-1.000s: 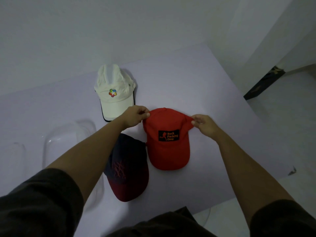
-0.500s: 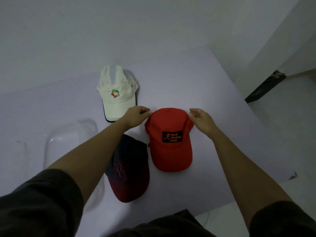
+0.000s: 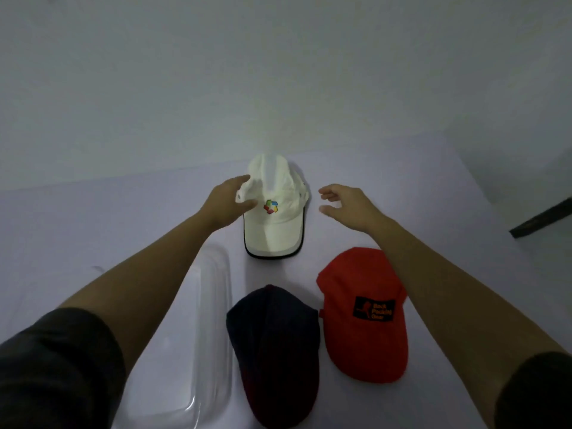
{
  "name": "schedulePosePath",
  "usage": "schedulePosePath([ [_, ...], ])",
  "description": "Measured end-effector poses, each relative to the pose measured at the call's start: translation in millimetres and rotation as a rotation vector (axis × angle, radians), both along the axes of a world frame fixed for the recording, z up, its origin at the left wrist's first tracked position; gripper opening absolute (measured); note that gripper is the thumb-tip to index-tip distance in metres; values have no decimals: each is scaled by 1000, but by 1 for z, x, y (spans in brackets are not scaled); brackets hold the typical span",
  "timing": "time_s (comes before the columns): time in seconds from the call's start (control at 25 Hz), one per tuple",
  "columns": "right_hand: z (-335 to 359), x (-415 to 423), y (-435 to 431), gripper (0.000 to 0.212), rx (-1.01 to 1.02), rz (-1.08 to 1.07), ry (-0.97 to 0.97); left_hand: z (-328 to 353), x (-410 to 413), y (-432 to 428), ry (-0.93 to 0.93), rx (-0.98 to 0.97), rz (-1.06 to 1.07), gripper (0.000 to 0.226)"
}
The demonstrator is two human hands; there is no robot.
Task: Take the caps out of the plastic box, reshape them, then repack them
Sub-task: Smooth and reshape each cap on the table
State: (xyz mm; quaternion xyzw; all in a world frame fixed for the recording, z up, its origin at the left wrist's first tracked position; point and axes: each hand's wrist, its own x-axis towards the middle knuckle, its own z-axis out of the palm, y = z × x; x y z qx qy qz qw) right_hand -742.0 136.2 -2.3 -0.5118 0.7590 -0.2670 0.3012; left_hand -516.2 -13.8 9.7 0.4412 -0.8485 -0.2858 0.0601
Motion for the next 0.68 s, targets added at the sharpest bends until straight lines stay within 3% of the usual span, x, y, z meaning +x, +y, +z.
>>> schedulePosePath([
  [0.16,-23,13,-45,100,214,143,70,-31,0,-27,-151,101,-147,115],
  [0.28,-48,23,-68,131,237,158,97,-54,-6,-35,-223,79,-242,132],
  [0.48,-66,39,-77,121,118,95,250,-59,-14,-40,-305,-74,-313,126],
  [0.68,-59,49,-62,103,-32,118,476,-60,-2,-36,-264,-394,-395,100],
])
